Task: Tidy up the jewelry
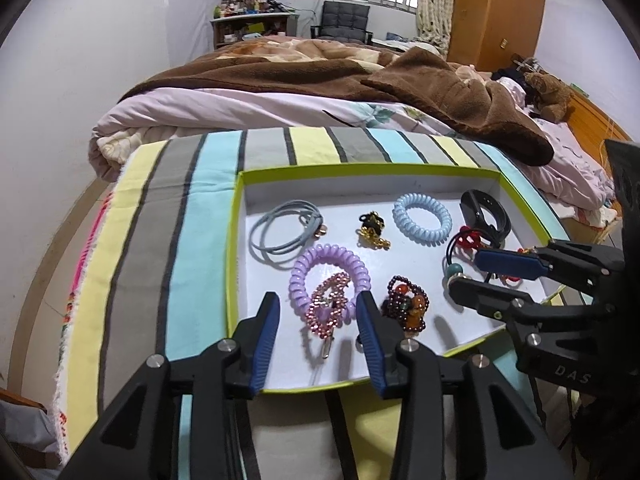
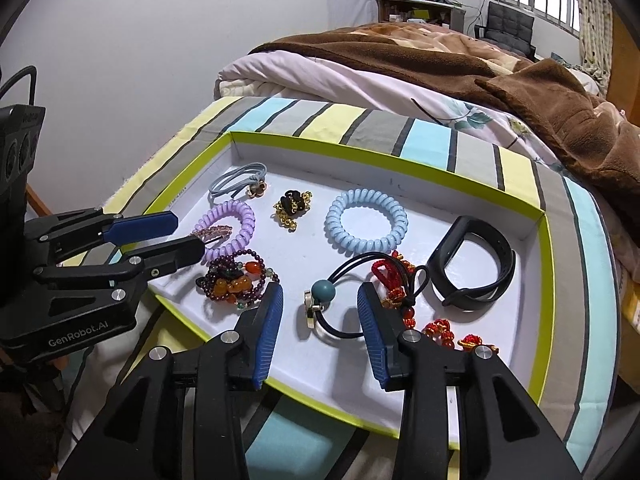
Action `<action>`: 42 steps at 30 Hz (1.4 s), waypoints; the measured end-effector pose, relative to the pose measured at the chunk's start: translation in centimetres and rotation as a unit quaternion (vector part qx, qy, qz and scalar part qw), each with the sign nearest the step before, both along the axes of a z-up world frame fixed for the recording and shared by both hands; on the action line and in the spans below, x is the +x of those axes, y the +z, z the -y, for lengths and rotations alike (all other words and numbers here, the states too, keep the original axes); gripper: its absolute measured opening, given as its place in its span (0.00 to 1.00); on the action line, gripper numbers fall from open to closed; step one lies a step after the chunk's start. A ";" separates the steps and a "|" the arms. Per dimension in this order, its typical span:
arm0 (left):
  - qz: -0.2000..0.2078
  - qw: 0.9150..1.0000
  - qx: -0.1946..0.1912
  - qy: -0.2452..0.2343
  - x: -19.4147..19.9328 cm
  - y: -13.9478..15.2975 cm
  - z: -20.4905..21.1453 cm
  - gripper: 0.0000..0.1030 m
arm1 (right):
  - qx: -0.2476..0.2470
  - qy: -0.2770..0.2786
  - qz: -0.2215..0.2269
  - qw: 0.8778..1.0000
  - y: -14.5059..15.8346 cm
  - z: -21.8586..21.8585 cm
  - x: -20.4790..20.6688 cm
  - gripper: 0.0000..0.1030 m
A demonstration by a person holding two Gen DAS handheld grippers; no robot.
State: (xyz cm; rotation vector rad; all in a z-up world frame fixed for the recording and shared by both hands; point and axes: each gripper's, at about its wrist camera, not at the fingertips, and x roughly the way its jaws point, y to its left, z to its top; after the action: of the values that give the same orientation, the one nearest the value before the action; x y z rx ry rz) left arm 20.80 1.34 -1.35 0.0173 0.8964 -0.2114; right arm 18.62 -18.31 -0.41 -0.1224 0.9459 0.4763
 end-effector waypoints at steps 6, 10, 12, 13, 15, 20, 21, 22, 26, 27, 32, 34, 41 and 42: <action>0.023 0.999 0.014 0.030 -1.6 0.9 0.1 0.43 | 0.031 -0.032 0.023 0.999 1.6 1.2 -1.6 0.39; 0.056 0.997 0.024 0.051 -3.0 1.8 0.5 0.43 | 0.036 -0.060 0.049 0.996 2.6 1.8 -3.5 0.39; 0.069 0.996 0.019 0.055 -3.8 2.2 0.7 0.43 | 0.034 -0.074 0.067 0.994 3.2 1.9 -4.6 0.39; 0.073 0.995 0.017 0.058 -4.1 2.4 0.8 0.43 | 0.031 -0.078 0.075 0.994 3.4 1.9 -5.0 0.39; 0.083 0.994 0.025 0.062 -4.8 2.7 1.2 0.43 | 0.028 -0.092 0.092 0.991 4.0 2.1 -6.0 0.39; 0.101 0.992 0.027 0.068 -6.5 3.3 1.8 0.43 | 0.030 -0.117 0.119 0.985 5.2 2.9 -8.0 0.39; 0.100 0.992 0.026 0.072 -6.7 3.3 1.9 0.43 | 0.028 -0.121 0.122 0.985 5.3 2.9 -8.3 0.39; 0.098 0.992 0.025 0.075 -6.8 3.3 1.9 0.43 | 0.028 -0.125 0.124 0.984 5.4 3.1 -8.6 0.39; 0.096 0.992 0.034 0.076 -7.7 3.0 2.5 0.43 | 0.020 -0.141 0.128 0.982 5.3 3.4 -9.7 0.39; 0.096 0.991 0.040 0.080 -7.8 3.0 2.7 0.43 | 0.013 -0.147 0.127 0.981 5.2 3.5 -10.0 0.39; 0.089 0.992 0.040 0.082 -8.6 2.7 3.1 0.44 | 0.005 -0.158 0.120 0.980 4.8 3.7 -10.8 0.39; 0.088 0.991 0.038 0.090 -8.8 2.8 3.0 0.44 | 0.007 -0.159 0.115 0.981 4.7 3.8 -10.9 0.39; 0.087 0.992 0.033 0.090 -9.2 2.7 2.9 0.43 | 0.013 -0.160 0.114 0.980 4.8 3.8 -11.2 0.39; 0.086 0.992 0.034 0.090 -9.2 2.7 3.0 0.43 | 0.012 -0.160 0.114 0.980 4.8 3.8 -11.1 0.39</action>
State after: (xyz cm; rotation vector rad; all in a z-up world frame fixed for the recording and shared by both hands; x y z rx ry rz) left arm 11.60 -1.61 1.31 0.0174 0.7280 -0.0094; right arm 7.49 -22.13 4.37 0.0001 0.7178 0.1708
